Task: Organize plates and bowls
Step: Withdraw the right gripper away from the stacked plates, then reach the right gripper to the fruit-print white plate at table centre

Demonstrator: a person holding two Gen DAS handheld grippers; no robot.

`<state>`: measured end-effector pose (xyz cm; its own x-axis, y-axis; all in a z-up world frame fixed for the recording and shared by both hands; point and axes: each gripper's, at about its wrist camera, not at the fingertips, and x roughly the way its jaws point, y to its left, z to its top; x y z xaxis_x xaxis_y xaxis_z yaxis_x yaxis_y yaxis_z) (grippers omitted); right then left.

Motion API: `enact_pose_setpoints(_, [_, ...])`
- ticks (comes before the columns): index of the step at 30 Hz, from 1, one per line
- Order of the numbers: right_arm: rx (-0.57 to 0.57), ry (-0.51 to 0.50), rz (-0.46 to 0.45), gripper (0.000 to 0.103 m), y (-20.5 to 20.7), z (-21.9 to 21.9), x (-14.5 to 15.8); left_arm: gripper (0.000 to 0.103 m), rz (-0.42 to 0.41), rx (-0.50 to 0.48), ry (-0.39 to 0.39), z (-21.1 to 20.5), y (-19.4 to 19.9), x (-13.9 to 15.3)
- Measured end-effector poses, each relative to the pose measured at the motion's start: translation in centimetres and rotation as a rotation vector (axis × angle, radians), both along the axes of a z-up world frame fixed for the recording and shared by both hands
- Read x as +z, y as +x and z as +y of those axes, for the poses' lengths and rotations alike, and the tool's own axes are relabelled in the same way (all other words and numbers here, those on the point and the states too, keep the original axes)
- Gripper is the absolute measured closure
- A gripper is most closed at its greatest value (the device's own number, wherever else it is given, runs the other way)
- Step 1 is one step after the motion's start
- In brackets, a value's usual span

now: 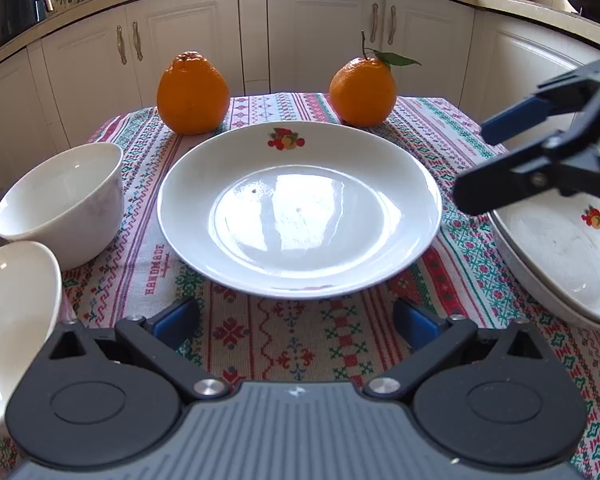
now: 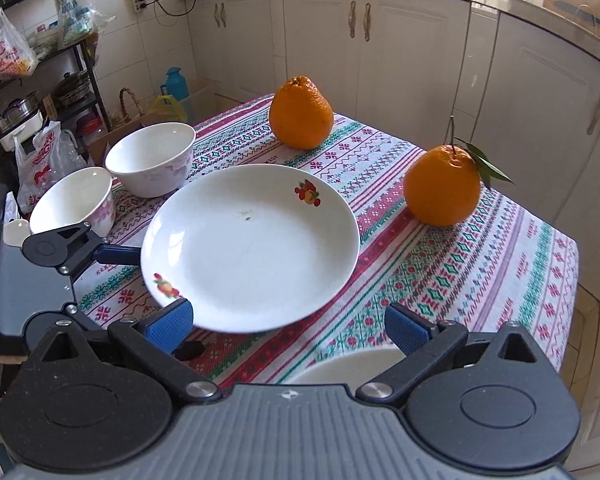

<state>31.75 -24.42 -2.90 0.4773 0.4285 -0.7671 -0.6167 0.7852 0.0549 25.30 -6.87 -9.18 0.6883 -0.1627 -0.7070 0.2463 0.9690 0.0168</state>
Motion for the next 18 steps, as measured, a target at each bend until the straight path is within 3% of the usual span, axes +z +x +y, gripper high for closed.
enact_pose_setpoints(11, [0.104,-0.018,0.045,0.0,6.1,2.7,-1.0,0.002,-0.014,-0.001,-0.006,-0.2,0.5,0.0])
enact_pose_setpoints(18, [0.159,-0.036,0.064,0.0,10.0,4.2,-1.5,0.011,-0.027,-0.009,-0.014,0.0,0.4,0.3])
